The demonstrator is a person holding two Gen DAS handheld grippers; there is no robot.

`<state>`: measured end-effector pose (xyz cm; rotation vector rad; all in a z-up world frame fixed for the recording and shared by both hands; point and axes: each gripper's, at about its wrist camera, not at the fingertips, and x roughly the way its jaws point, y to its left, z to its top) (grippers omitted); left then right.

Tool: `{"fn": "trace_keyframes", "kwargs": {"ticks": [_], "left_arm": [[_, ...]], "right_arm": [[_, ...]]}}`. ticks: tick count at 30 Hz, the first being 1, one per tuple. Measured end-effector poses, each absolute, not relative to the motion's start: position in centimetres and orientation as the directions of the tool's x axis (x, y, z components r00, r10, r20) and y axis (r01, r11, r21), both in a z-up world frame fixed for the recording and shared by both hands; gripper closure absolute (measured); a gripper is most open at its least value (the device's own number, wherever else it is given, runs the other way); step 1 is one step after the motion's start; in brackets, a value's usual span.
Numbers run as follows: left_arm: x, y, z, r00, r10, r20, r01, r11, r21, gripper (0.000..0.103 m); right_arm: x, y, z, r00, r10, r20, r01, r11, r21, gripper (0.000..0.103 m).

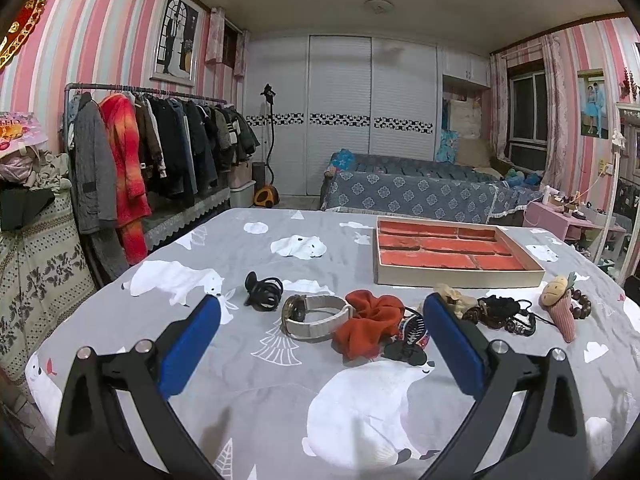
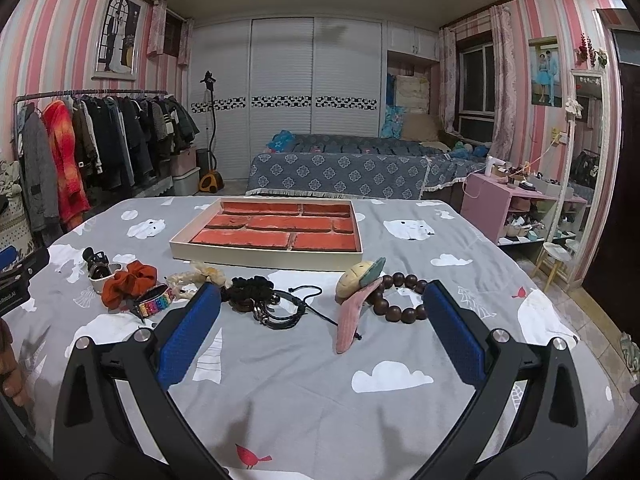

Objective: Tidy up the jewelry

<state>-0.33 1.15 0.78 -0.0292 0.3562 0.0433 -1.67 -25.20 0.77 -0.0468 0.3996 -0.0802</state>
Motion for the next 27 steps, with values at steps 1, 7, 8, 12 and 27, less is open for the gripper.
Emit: {"fn": "trace_keyframes", "kwargs": {"ticks": [1, 7, 8, 12, 27], "left_arm": [[-0.4, 1.2, 0.8, 0.936, 0.036, -0.349, -0.047, 0.999, -0.023, 0.004], [-0.4, 1.1, 0.9, 0.937, 0.033, -0.348, -0.043, 0.999, -0.022, 0.004], [-0.6, 1.1, 1.0, 0.938, 0.033, -0.346, -0.043, 0.999, -0.021, 0.004], [-1.1, 1.4, 1.0, 0.939, 0.038, -0.341, -0.047, 0.999, -0.017, 0.004], [-2.4, 0.6, 1.1, 0.937, 0.008, -0.349, -0.011, 1.000, -0.006, 0.004]], "right_arm": [[-1.7, -25.2, 0.8, 0.918, -0.088, -0.386, 0.069, 0.996, -0.061, 0.004], [-2.0, -25.4, 0.9, 0.919, -0.089, -0.384, 0.071, 0.996, -0.062, 0.004], [-2.1, -25.4, 1.0, 0.920, -0.090, -0.381, 0.071, 0.996, -0.062, 0.004], [-2.4, -25.5, 1.1, 0.923, -0.092, -0.375, 0.074, 0.995, -0.061, 0.004], [-4.2, -25.5, 0.9, 0.920, -0.114, -0.375, 0.096, 0.993, -0.066, 0.004]]}}
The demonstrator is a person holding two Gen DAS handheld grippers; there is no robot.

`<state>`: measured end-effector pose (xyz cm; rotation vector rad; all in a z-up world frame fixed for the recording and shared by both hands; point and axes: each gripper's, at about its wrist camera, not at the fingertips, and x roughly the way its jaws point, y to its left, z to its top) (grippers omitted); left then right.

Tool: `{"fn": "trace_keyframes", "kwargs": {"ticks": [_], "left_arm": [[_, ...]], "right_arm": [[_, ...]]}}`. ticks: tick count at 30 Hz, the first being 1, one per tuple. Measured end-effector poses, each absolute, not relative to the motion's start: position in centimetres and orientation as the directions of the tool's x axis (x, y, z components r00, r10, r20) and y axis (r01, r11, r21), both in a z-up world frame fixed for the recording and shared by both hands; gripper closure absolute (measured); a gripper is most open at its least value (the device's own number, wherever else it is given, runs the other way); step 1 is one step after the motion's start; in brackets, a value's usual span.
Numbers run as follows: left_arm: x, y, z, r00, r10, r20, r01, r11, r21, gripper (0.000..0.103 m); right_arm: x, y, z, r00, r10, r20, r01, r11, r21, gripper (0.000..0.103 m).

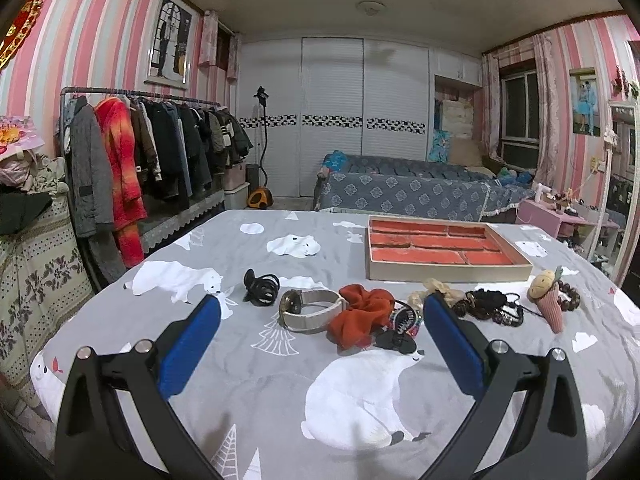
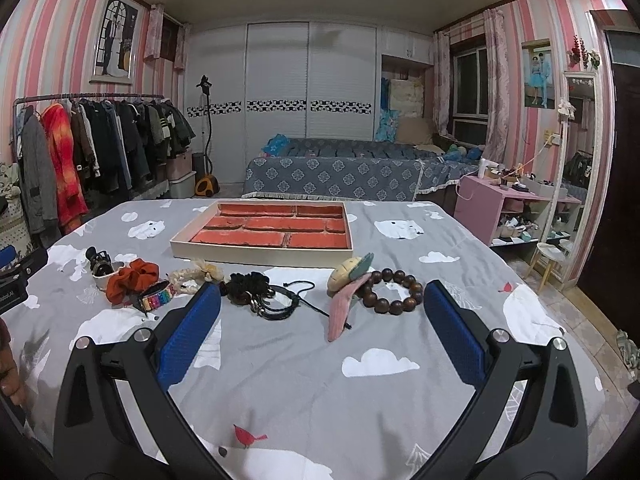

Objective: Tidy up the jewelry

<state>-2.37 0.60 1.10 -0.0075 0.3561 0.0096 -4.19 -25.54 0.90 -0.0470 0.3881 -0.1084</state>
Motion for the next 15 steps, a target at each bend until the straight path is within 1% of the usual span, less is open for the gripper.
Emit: {"fn": "trace_keyframes", "kwargs": {"ticks": [4, 7, 11, 15], "left_arm": [[-2.9, 0.5, 1.3, 0.933, 0.004, -0.359, 0.000, 1.000, 0.010, 0.004], [-3.8, 0.0, 2.0, 0.938, 0.015, -0.346, 0.006, 0.998, 0.060, 0.004], [-4.0, -0.1, 1.8, 0.941, -0.013, -0.337, 0.031, 0.998, 0.049, 0.004], [-4.3, -0.5, 1.3, 0.937, -0.032, -0.349, 0.046, 0.998, 0.030, 0.004]], "right_arm": [[-4.9, -26.4, 0.5, 0.908, -0.135, -0.396, 0.130, 0.991, -0.040, 0.004], [-5.1, -26.5, 0.7, 0.906, -0.088, -0.413, 0.094, 0.996, -0.006, 0.004], [-5.9, -26.7, 1.4, 0.918, -0.103, -0.384, 0.091, 0.995, -0.048, 0.004], [-7.0, -27.3, 1.7, 0.918, -0.156, -0.364, 0.145, 0.988, -0.058, 0.004]]}}
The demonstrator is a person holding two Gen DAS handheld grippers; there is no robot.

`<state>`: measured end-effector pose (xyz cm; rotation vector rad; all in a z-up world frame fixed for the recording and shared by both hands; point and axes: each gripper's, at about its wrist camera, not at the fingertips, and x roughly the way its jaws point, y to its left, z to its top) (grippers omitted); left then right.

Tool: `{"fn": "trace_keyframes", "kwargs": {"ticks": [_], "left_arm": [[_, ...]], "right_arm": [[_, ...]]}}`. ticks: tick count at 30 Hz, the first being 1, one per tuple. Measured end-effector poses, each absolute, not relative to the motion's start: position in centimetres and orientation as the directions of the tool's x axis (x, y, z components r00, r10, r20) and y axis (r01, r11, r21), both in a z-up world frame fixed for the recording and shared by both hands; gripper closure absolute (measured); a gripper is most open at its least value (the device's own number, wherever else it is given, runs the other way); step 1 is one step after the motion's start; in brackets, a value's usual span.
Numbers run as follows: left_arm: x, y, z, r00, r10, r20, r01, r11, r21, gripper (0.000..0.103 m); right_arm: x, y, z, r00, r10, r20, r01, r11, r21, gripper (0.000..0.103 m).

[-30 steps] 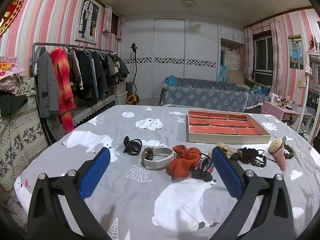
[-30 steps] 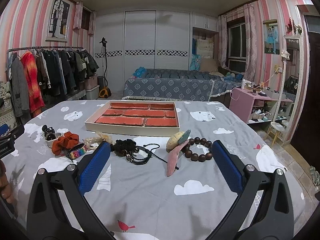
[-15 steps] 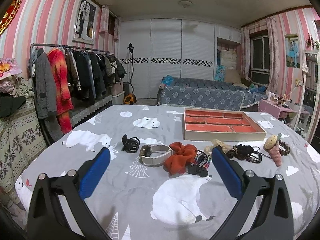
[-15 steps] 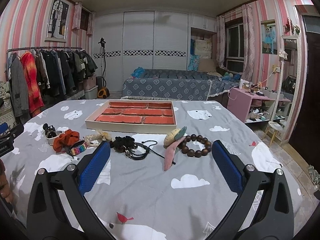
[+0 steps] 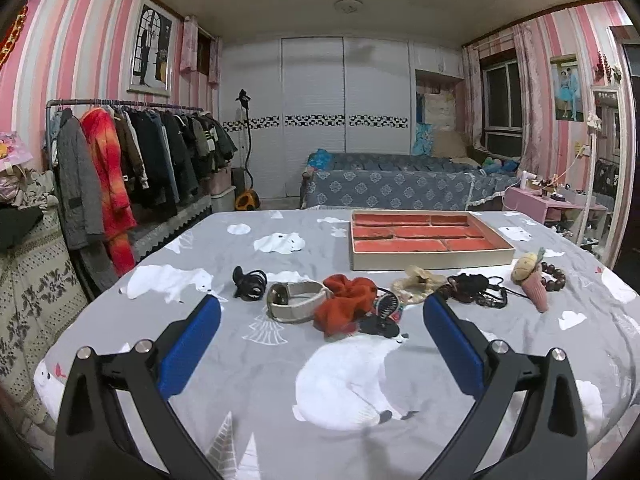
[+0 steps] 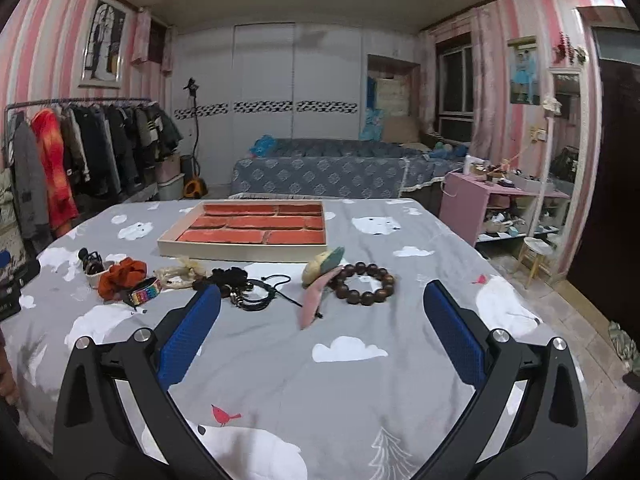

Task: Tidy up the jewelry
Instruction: 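Grasp the pink plush keychain with the right tool while the left tool grasps the black claw clip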

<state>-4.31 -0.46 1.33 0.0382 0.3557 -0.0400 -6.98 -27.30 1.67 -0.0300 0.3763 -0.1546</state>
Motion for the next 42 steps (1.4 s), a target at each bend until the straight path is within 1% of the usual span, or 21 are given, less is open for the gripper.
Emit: {"fn": "trace_keyframes", "kwargs": {"ticks": [3, 8, 17, 24, 30, 32, 34, 36, 39, 42], "left_arm": [[-4.7, -0.9, 1.3, 0.938, -0.034, -0.346, 0.054, 0.997, 0.049, 0.004], [-4.7, -1.6, 1.3, 0.934, -0.067, -0.352, 0.084, 0.996, 0.035, 0.004], [-3.8, -5.2, 0.6, 0.911, -0.162, -0.379, 0.191, 0.981, 0.040, 0.004], [-1.8, -6.6, -0.7, 0.883, -0.182, -0.434, 0.211, 0.977, 0.020, 0.004], [0.2, -7.2, -1.9, 0.857, -0.166, -0.488, 0.197, 0.980, 0.014, 0.004], [1.0, -7.6, -2.4, 0.838, -0.185, -0.513, 0.212, 0.977, -0.005, 0.004], [1.6, -8.2, -2.9, 0.825, -0.195, -0.530, 0.228, 0.974, -0.004, 0.004], [2.3, -8.7, -3.5, 0.809, -0.200, -0.553, 0.245, 0.970, 0.008, 0.004], [3.3, -9.5, -4.5, 0.786, -0.168, -0.595, 0.242, 0.969, 0.046, 0.004], [4.7, -9.5, -5.2, 0.754, -0.153, -0.639, 0.233, 0.971, 0.042, 0.004]], "right_arm": [[-8.2, -27.2, 1.8, 0.921, -0.170, -0.350, 0.159, 0.985, -0.059, 0.004], [-8.4, -27.1, 1.4, 0.913, -0.166, -0.372, 0.153, 0.986, -0.065, 0.004], [-7.6, -27.8, 0.9, 0.901, -0.161, -0.402, 0.153, 0.987, -0.052, 0.004], [-5.9, -28.5, 0.3, 0.890, -0.159, -0.427, 0.146, 0.987, -0.065, 0.004], [-3.8, -28.9, -1.0, 0.874, -0.148, -0.462, 0.135, 0.989, -0.062, 0.004], [-2.7, -28.9, -1.6, 0.864, -0.143, -0.482, 0.129, 0.990, -0.062, 0.004], [-1.6, -28.9, -2.3, 0.853, -0.135, -0.504, 0.123, 0.991, -0.059, 0.007], [-0.7, -29.0, -2.8, 0.841, -0.134, -0.525, 0.120, 0.991, -0.060, 0.012], [1.2, -29.3, -3.6, 0.817, -0.129, -0.562, 0.115, 0.992, -0.060, 0.015], [2.8, -29.6, -4.1, 0.800, -0.124, -0.587, 0.110, 0.992, -0.060, 0.021]]}}
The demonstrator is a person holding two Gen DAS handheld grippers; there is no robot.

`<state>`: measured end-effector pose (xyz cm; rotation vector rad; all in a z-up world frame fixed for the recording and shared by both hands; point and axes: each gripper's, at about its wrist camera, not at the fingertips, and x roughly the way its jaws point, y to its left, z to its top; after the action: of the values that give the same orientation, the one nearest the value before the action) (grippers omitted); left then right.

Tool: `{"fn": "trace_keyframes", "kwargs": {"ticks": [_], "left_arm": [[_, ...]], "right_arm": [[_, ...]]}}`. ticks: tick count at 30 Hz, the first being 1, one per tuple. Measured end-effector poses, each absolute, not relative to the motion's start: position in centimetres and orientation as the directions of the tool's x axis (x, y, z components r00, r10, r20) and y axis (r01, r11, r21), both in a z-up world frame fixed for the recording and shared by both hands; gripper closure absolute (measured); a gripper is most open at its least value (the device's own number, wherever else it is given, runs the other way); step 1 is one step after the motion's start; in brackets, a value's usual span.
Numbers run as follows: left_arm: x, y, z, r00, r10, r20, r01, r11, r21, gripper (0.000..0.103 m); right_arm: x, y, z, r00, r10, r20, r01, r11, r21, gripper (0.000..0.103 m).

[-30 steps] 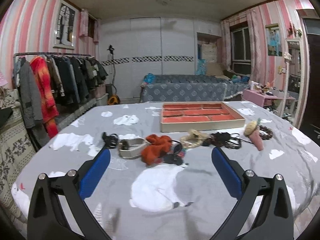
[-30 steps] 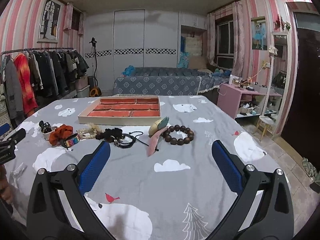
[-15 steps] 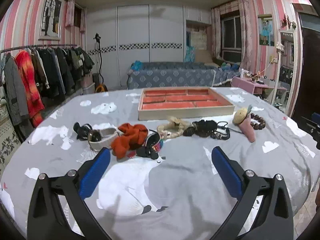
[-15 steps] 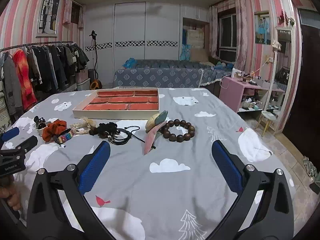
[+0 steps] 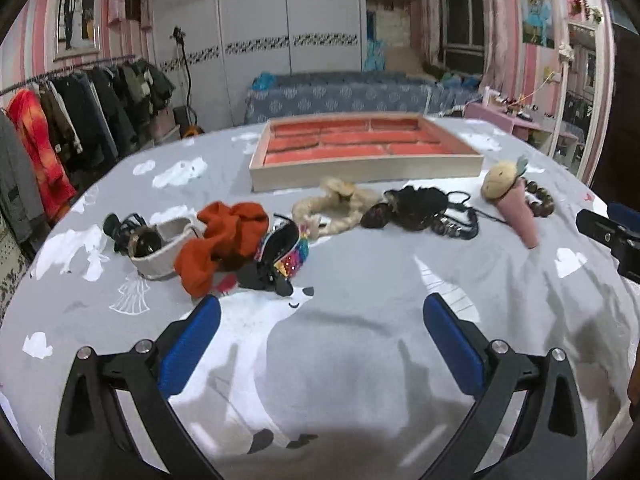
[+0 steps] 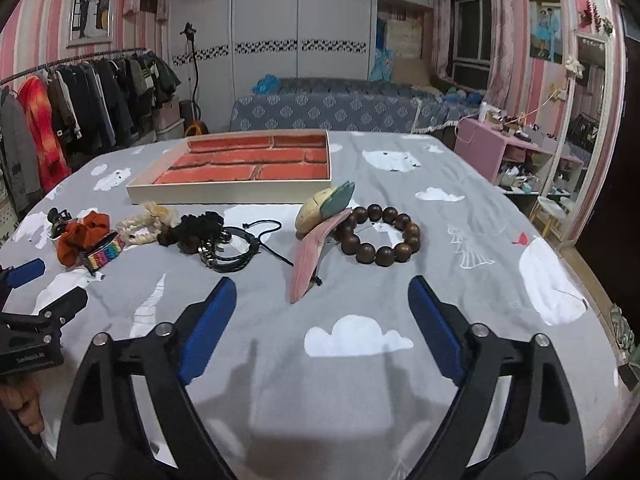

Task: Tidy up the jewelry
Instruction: 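Grasp the pink plush keychain with the right tool while the left tool grasps the black claw clip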

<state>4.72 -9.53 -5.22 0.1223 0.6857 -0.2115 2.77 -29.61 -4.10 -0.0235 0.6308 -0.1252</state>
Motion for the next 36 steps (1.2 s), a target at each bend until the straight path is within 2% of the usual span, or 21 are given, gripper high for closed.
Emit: {"fn": "trace_keyframes", "kwargs": {"ticks": [7, 14, 24, 25, 27, 33, 36], "left_arm": [[7.8, -9.6, -5.9, 0.727, -0.123, -0.676, 0.223, 0.973, 0.062, 0.004], [10.3, -9.0, -7.1, 0.649, -0.150, -0.746, 0.232, 0.973, 0.006, 0.004], [13.1, -7.6, -8.0, 0.607, -0.142, -0.782, 0.236, 0.972, 0.008, 0.004], [13.3, -7.5, -8.1, 0.596, -0.151, -0.789, 0.245, 0.969, 0.000, 0.004], [13.5, -7.3, -8.4, 0.573, -0.181, -0.799, 0.269, 0.963, -0.026, 0.005], [13.5, -7.6, -8.5, 0.569, -0.213, -0.794, 0.298, 0.954, -0.043, 0.027], [13.4, -7.6, -8.3, 0.582, -0.222, -0.782, 0.300, 0.953, -0.048, 0.044]], "right_arm": [[7.5, -30.8, -5.5, 0.741, -0.100, -0.664, 0.111, 0.993, -0.025, 0.029], [10.9, -31.3, -6.7, 0.697, -0.087, -0.712, 0.121, 0.993, -0.003, 0.045], [12.5, -31.6, -7.9, 0.678, -0.076, -0.731, 0.124, 0.992, 0.011, 0.046], [12.7, -31.7, -8.1, 0.673, -0.070, -0.737, 0.124, 0.992, 0.018, 0.048], [13.0, -32.2, -8.4, 0.663, -0.044, -0.747, 0.117, 0.992, 0.046, 0.058], [13.7, -32.8, -8.7, 0.656, -0.025, -0.754, 0.108, 0.992, 0.060, 0.070], [13.9, -32.7, -8.7, 0.656, -0.017, -0.754, 0.100, 0.993, 0.065, 0.076]]}}
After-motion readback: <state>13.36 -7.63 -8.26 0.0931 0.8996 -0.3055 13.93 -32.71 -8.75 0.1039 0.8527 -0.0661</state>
